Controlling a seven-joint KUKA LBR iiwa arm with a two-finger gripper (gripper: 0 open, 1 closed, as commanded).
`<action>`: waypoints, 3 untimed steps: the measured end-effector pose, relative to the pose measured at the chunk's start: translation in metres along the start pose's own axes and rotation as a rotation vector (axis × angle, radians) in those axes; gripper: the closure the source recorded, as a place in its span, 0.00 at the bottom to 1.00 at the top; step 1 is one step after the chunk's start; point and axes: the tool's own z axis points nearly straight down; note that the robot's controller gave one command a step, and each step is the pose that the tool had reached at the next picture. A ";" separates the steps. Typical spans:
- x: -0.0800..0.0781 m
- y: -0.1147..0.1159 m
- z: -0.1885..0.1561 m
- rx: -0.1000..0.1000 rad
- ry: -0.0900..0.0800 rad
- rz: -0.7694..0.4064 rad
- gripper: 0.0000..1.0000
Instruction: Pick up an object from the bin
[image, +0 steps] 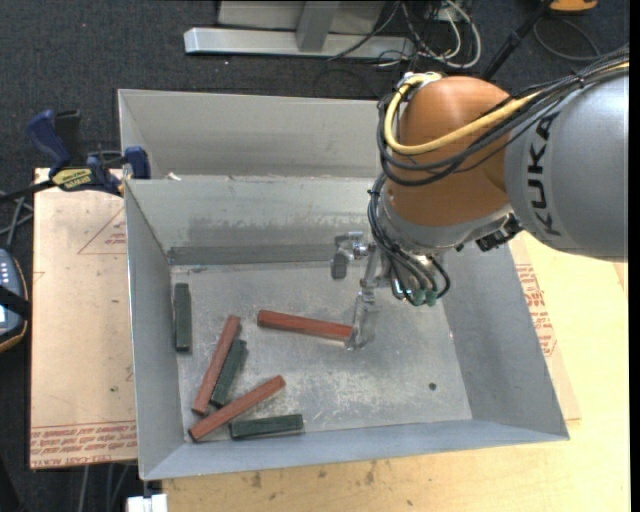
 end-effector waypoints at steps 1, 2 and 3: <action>-0.001 0.000 -0.004 -0.001 -0.008 0.002 0.00; -0.014 -0.009 0.029 -0.002 -0.015 0.068 0.00; -0.016 -0.015 0.073 0.000 -0.009 0.010 0.00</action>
Offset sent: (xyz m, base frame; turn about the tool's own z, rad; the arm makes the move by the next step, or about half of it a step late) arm 0.0366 -0.0306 -0.1175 0.2281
